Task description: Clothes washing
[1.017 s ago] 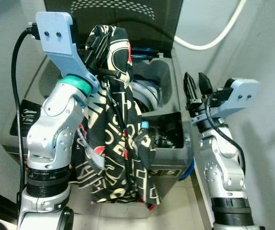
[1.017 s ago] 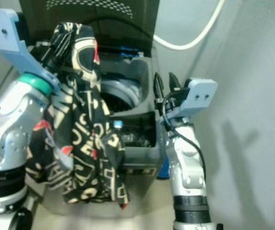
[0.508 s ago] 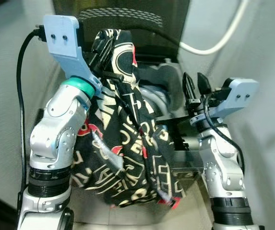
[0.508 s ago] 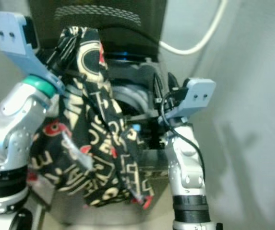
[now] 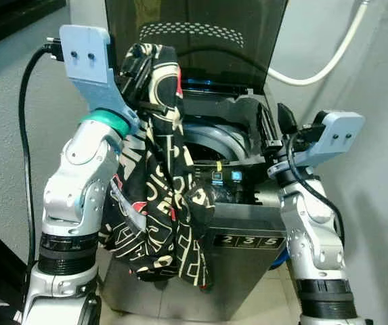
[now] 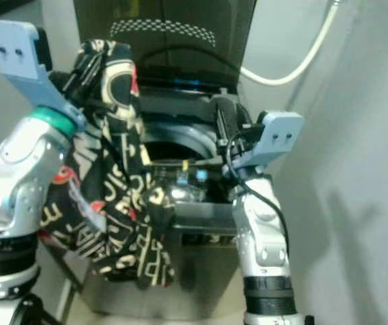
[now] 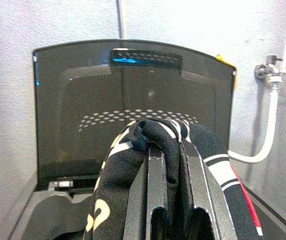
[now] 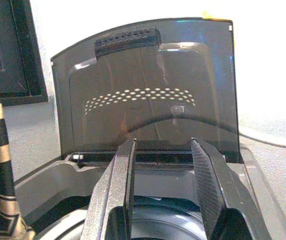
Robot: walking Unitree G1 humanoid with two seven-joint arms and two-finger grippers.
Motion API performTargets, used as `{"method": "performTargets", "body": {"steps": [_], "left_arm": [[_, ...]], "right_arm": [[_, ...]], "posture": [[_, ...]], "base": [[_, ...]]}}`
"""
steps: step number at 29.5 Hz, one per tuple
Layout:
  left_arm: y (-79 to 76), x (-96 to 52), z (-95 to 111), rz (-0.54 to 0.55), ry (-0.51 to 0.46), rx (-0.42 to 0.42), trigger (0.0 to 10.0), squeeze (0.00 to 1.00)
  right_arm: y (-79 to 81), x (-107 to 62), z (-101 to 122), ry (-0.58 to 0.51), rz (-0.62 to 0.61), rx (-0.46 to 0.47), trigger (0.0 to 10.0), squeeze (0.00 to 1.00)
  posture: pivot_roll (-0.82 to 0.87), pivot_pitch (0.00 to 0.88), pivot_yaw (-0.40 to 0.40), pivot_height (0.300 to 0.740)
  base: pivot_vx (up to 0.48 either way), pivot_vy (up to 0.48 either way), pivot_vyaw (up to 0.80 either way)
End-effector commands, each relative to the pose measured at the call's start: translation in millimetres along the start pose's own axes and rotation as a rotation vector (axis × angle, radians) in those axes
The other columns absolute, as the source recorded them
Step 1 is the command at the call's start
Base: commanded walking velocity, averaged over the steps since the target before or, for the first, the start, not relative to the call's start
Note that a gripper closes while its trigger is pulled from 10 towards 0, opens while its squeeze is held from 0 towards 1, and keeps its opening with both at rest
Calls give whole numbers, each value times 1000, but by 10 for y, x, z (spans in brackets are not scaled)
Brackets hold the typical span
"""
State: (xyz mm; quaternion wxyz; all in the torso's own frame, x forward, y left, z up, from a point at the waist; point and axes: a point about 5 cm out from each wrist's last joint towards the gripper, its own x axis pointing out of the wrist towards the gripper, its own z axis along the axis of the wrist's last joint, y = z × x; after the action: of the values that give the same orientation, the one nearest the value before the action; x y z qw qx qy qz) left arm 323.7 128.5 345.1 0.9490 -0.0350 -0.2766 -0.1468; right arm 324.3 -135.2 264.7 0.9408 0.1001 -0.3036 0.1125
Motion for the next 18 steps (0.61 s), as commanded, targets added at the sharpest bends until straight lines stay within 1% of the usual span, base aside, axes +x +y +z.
{"method": "performTargets", "body": {"steps": [1, 9, 13, 18], "left_arm": [[1, 33, 96, 3, -47, 25, 10000, 0], [2, 44, 103, 3, -51, 22, 10000, 0], [-3, 43, 99, 1, -55, 24, 10000, 0], [-35, 28, 86, -25, -45, 16, 10000, 0]], "right_arm": [[-6, -26, 20, -12, 0, -5, 10000, 0], [-10, -27, 22, -11, -3, -6, 10000, 0], [-25, -27, 11, -2, -15, -4, 10000, 0], [-52, -23, 22, -9, -34, -6, 10000, 0]], "posture": [[3, 78, 39, 740], [0, 79, 40, 740], [0, 80, 40, 740], [0, 80, 37, 740]], "base": [[461, 0, 0], [462, 0, 0], [461, 0, -778], [0, 0, -728]]}}
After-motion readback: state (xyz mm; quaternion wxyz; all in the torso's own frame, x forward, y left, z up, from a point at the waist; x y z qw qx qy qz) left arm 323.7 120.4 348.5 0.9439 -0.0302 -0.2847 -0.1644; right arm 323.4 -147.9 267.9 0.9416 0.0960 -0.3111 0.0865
